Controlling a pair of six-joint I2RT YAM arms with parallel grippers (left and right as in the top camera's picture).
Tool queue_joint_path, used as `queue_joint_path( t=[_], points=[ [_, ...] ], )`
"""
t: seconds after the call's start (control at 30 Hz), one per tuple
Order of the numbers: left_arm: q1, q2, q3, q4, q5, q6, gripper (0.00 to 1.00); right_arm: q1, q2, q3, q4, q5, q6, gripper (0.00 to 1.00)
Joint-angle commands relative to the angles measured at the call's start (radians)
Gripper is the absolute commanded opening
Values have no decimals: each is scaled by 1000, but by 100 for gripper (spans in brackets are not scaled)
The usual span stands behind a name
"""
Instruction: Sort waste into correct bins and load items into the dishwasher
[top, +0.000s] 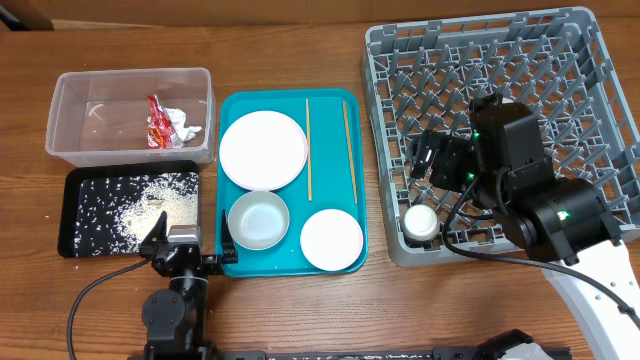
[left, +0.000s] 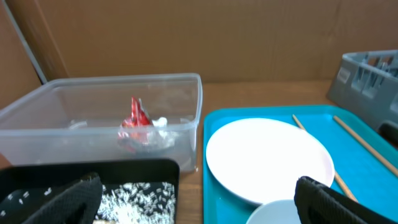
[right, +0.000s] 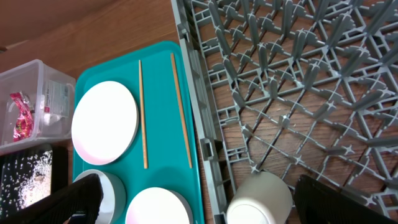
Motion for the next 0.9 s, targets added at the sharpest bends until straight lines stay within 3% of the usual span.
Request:
queue_joint_path(
  t=[0.0,0.73,0.87],
  points=[
    [4,-11,-19,29,-3,16,100,4,0,14,2,11,0,100],
    [4,-11,-19,29,-3,16,100,4,0,15,4,-13,1,100],
    [4,-11,-19,29,-3,16,100,4,0,14,76,-65,3,100]
  ],
)
